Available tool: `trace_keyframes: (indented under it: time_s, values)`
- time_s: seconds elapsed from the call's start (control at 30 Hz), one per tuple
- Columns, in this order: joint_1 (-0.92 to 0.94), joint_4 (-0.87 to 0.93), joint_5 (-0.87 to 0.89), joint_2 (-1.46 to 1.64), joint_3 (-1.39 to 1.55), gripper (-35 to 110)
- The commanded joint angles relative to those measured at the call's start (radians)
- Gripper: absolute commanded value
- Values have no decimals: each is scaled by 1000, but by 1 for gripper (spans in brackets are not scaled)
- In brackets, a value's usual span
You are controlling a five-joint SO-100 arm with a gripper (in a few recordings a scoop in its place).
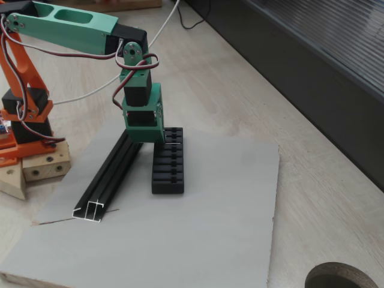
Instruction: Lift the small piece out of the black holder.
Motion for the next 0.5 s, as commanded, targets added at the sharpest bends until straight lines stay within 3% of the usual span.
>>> trace_keyframes:
  time_s: [0.0, 0.47]
  values:
    - [-5, 25, 3, 37, -9, 6]
    - [11, 26, 5, 170, 0, 6]
